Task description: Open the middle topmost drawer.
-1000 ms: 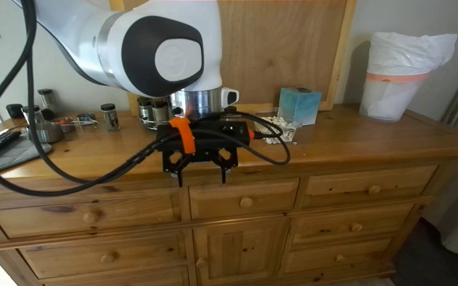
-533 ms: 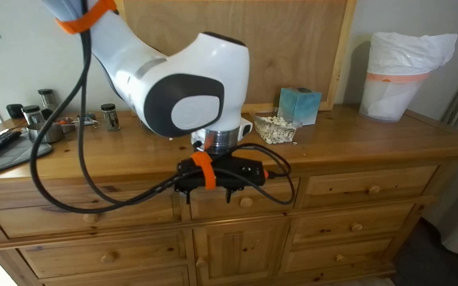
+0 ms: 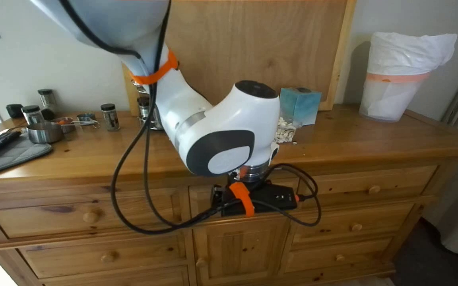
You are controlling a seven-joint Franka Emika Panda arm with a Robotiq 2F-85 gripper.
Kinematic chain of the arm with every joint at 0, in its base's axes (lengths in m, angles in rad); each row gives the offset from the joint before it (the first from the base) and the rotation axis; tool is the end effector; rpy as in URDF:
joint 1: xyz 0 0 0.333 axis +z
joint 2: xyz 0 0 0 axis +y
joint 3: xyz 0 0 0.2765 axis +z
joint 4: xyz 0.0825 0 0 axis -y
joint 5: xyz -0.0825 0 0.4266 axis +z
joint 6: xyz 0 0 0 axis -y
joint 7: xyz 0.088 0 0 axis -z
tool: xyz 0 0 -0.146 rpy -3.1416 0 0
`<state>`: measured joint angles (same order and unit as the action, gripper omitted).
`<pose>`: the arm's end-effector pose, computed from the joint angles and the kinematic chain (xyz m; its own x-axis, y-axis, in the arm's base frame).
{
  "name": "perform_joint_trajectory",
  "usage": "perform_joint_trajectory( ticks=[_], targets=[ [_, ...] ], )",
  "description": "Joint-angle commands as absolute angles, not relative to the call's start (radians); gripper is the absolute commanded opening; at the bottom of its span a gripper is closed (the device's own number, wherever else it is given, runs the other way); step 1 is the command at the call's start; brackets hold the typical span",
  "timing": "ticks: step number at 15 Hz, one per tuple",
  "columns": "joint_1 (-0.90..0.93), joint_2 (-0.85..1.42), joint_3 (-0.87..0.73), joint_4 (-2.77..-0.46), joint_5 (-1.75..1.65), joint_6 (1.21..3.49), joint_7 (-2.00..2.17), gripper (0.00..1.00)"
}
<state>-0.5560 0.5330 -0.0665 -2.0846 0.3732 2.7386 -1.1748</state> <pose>0.4807 -0.3599 0.0670 0.9576 0.2263 0.1785 0.2236 -0.9740 0.0351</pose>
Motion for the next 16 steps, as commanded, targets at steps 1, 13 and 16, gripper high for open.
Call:
perform_joint_trajectory(
  ticks=[1, 13, 16],
  targets=[
    [-0.626, 0.675, 0.03, -1.934, 0.383, 2.834, -1.193, 1.0],
    [-0.746, 0.879, 0.171, -1.735, 0.317, 2.857, -1.139, 1.0],
    [-0.746, 0.88, 0.174, -1.729, 0.317, 2.857, -1.139, 1.0]
  ],
)
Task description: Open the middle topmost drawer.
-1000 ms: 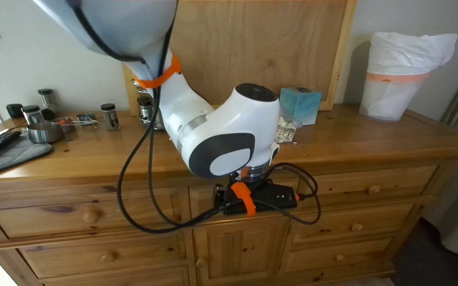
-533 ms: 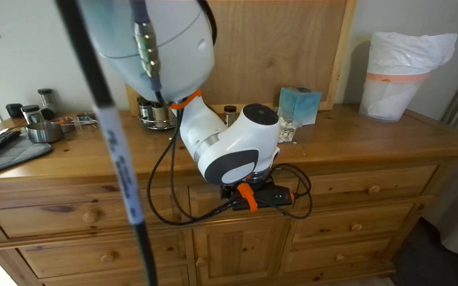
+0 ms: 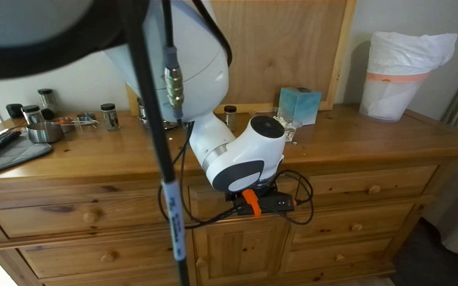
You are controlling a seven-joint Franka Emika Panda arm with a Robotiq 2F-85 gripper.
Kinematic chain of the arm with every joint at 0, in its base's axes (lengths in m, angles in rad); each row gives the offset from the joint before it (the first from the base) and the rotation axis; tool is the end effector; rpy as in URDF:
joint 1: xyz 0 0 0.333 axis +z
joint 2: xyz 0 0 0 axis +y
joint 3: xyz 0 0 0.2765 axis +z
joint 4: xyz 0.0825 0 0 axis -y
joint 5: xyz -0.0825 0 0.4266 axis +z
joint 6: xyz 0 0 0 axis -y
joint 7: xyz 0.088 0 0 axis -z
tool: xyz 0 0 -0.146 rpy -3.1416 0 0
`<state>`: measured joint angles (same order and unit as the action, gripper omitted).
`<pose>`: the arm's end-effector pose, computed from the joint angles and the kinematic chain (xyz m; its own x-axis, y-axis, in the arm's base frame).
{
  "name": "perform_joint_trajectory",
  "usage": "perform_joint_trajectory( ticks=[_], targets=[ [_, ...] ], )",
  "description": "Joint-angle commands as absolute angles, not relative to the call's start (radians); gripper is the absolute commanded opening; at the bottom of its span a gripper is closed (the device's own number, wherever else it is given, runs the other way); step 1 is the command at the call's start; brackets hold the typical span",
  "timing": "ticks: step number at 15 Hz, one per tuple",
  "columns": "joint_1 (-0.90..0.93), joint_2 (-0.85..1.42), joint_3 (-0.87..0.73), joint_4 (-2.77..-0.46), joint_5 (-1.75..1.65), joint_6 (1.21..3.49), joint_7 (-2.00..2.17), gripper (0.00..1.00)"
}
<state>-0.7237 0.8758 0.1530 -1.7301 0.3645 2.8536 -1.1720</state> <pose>0.5605 -0.3759 0.0049 0.9220 0.1898 0.3376 0.1839 -0.9817 0.0496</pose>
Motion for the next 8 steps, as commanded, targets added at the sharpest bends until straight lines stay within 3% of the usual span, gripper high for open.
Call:
perform_joint_trajectory(
  ticks=[1, 8],
  targets=[
    [-0.746, 0.88, 0.174, -1.728, 0.317, 2.857, -1.139, 1.0],
    [-0.733, 0.929, 0.181, -1.682, 0.304, 2.868, -1.09, 1.0]
  ],
)
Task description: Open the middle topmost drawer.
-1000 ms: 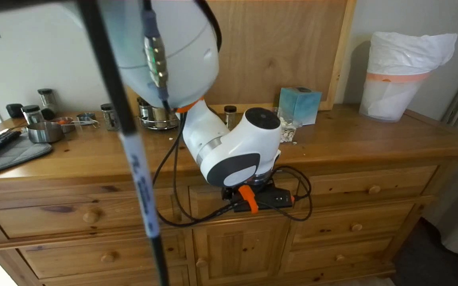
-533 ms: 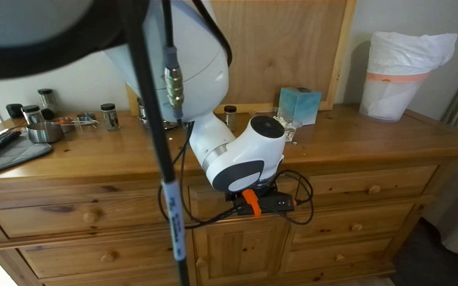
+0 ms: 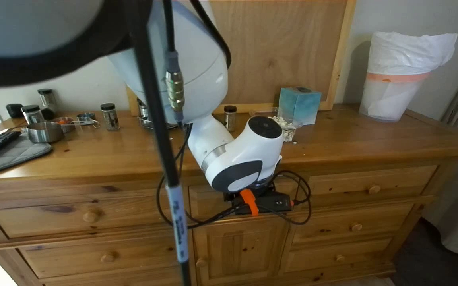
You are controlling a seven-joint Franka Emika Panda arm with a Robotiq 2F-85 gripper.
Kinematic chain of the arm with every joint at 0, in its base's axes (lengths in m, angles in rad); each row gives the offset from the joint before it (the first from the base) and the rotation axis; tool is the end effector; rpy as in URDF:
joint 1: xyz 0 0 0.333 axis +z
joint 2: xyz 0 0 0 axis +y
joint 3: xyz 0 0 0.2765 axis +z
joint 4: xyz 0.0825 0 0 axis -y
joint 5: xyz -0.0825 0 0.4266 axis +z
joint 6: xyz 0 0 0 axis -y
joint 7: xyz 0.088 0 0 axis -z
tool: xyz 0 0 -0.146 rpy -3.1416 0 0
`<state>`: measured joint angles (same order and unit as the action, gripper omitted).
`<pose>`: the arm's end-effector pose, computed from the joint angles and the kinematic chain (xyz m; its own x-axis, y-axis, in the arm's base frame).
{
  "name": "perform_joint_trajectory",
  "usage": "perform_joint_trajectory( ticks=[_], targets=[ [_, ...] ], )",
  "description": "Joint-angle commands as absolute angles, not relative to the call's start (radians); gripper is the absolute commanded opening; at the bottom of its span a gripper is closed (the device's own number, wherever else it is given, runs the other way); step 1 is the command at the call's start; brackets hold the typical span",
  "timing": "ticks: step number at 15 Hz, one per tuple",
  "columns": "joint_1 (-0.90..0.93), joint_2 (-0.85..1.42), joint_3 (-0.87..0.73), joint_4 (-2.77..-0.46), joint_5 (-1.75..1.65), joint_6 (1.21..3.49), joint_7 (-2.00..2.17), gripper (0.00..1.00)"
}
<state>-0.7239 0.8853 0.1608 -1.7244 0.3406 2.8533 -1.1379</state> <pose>0.5639 -0.3708 0.0017 0.9249 0.1802 0.3349 0.1767 -0.9834 0.0411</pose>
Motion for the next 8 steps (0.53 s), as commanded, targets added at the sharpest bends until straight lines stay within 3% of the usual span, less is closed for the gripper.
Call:
perform_joint_trajectory(
  ticks=[1, 8],
  targets=[
    [-0.735, 0.938, 0.187, -1.676, 0.302, 2.869, -1.083, 1.0],
    [-0.745, 1.017, 0.206, -1.61, 0.259, 2.945, -1.073, 1.0]
  ],
)
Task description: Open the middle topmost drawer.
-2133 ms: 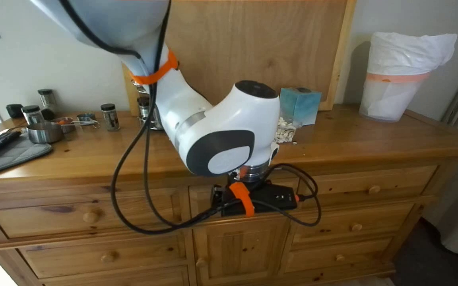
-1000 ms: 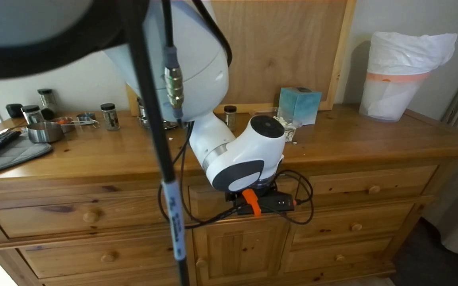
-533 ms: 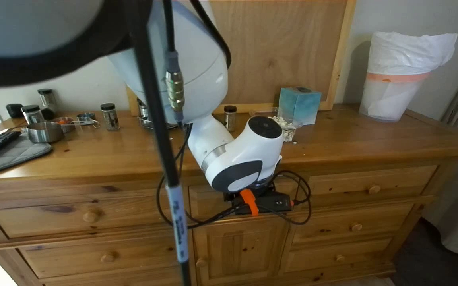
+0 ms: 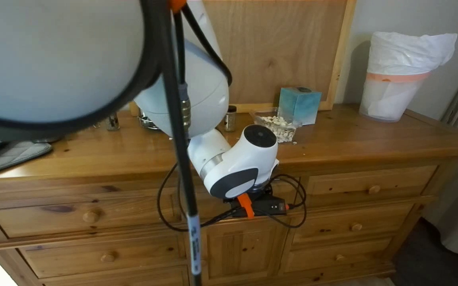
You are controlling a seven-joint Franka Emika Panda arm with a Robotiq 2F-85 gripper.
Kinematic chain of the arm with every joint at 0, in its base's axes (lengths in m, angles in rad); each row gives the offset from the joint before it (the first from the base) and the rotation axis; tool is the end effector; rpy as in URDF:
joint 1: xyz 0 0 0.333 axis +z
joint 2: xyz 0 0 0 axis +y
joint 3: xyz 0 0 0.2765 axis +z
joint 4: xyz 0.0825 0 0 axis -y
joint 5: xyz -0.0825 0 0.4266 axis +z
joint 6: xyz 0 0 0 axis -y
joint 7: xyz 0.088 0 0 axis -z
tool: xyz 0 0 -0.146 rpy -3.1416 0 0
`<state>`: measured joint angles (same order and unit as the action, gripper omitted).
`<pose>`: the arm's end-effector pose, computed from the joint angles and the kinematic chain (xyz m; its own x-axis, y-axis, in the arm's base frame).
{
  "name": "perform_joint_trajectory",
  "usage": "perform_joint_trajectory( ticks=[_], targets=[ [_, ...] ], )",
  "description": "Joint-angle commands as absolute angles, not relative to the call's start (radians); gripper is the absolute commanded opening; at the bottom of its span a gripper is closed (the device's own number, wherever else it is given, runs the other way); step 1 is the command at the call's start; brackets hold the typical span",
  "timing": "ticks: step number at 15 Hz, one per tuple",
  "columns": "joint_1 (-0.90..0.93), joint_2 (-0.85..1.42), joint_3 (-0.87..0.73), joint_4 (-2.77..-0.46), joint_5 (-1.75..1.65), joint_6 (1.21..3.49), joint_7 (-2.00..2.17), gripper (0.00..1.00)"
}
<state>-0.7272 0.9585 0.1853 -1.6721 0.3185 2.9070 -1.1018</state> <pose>0.5746 -0.3644 -0.0180 0.9201 0.1579 0.3586 0.1496 -0.9874 0.0511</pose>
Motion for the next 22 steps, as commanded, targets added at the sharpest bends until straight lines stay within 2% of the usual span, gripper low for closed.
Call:
perform_joint_trajectory(
  ticks=[1, 3, 4, 6, 9, 13, 17, 22],
  targets=[
    [-0.745, 1.026, 0.205, -1.601, 0.246, 2.948, -1.067, 1.0],
    [-0.755, 1.04, 0.216, -1.585, 0.224, 2.963, -1.059, 0.97],
    [-0.763, 1.042, 0.222, -1.584, 0.213, 2.971, -1.059, 0.73],
    [-0.788, 1.05, 0.253, -1.578, 0.199, 2.983, -1.068, 0.7],
    [-0.844, 1.066, 0.322, -1.575, 0.19, 2.973, -1.08, 0.48],
    [-0.924, 1.099, 0.419, -1.58, 0.187, 2.988, -1.109, 0.25],
    [-0.956, 1.106, 0.436, -1.592, 0.155, 2.975, -1.111, 0.25],
    [-0.928, 1.026, 0.362, -1.662, 0.106, 2.933, -1.074, 0.25]
  ],
)
